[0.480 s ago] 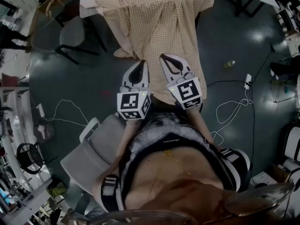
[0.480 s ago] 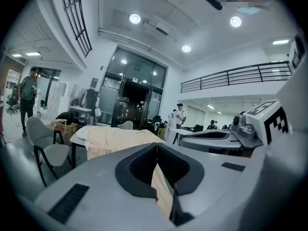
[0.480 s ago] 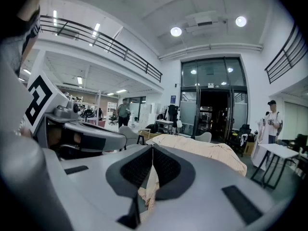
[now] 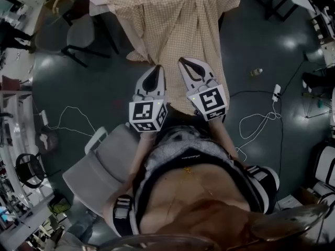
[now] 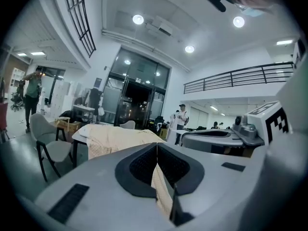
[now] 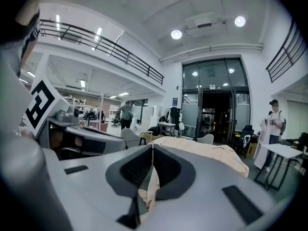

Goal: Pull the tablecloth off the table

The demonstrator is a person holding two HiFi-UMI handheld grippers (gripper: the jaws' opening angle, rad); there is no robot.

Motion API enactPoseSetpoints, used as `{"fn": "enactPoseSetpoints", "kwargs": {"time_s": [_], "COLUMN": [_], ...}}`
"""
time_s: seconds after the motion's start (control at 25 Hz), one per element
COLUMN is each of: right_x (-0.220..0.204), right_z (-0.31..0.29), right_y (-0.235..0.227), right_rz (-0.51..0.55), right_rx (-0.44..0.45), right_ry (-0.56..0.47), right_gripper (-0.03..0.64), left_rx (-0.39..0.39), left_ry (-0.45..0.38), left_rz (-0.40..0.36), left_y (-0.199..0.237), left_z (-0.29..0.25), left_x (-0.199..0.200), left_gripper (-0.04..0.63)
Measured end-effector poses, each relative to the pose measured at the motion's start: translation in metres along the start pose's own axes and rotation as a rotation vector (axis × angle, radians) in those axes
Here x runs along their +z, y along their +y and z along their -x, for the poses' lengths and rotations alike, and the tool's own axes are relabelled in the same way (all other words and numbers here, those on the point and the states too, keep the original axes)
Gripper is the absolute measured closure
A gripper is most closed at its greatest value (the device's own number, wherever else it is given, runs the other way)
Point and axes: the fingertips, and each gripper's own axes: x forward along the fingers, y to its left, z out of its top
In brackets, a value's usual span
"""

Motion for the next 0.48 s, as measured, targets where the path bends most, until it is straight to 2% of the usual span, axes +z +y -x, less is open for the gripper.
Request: {"fn": "enactPoseSetpoints", "kwargs": {"time_s": [0.2,0.48], "right_x": [-0.001,0.008], "right_z": [-0.011,-0.054], "right_y": [-0.003,-0.009], "right_rz": [-0.001,-0.009], "right_rx": [-0.002,-0.026], "right_ry": [0.009,0.013], "right_gripper": [0.552,0.552], "left_rx": [0.01,-0.029], "left_ry": [-0.005,0.0], "left_rz": [0.014,0.018], "left_y": [0.009,0.043], "left_z": [-0.002,-0.033], "left_x": [0.003,0.013], "left_gripper": [0.586,0.586]}}
